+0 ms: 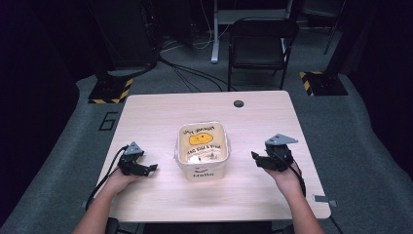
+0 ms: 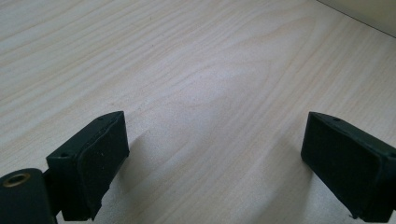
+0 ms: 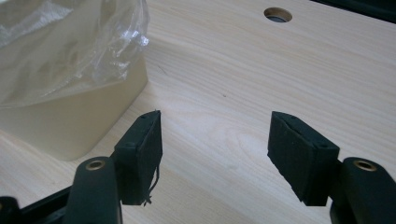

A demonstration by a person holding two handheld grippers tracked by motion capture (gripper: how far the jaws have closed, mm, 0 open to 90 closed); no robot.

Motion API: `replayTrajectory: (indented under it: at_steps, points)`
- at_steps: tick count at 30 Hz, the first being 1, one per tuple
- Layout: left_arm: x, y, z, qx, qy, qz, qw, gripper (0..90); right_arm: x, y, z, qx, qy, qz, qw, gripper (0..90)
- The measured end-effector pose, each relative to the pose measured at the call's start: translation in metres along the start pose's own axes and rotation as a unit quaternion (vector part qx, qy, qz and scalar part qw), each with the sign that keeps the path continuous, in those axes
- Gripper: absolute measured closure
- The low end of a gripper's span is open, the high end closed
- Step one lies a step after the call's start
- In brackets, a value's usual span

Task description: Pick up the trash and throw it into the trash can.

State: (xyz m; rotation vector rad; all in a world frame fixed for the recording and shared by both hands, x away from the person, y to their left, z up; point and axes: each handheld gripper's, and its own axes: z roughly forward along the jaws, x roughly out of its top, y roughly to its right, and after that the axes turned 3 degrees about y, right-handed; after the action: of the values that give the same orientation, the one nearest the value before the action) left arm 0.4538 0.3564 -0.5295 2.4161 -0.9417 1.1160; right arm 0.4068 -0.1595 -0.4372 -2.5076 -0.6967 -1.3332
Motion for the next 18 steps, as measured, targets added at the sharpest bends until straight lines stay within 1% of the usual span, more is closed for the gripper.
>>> replayTrajectory:
  at_steps: [7, 10, 13, 18]
  points:
    - [0.0, 0.0, 0.0, 0.0, 0.0, 0.0, 1.0, 7.3, -0.012, -0.001, 0.005, 0.0, -0.002, 0.007, 1.0, 34.6]
    - [0.0, 0.0, 0.0, 0.0, 0.0, 0.0, 1.0, 7.3, -0.017, -0.001, 0.005, 0.0, 0.007, 0.008, 0.9999, 34.6]
    - [0.0, 0.0, 0.0, 0.0, 0.0, 0.0, 1.0, 7.4, -0.021, 0.001, 0.006, 0.0, 0.008, 0.013, 0.9999, 34.6]
    - [0.0, 0.0, 0.0, 0.0, 0.0, -0.001, 1.0, 7.3, -0.028, 0.003, 0.01, 0.001, -0.006, 0.02, 0.9998, 34.4]
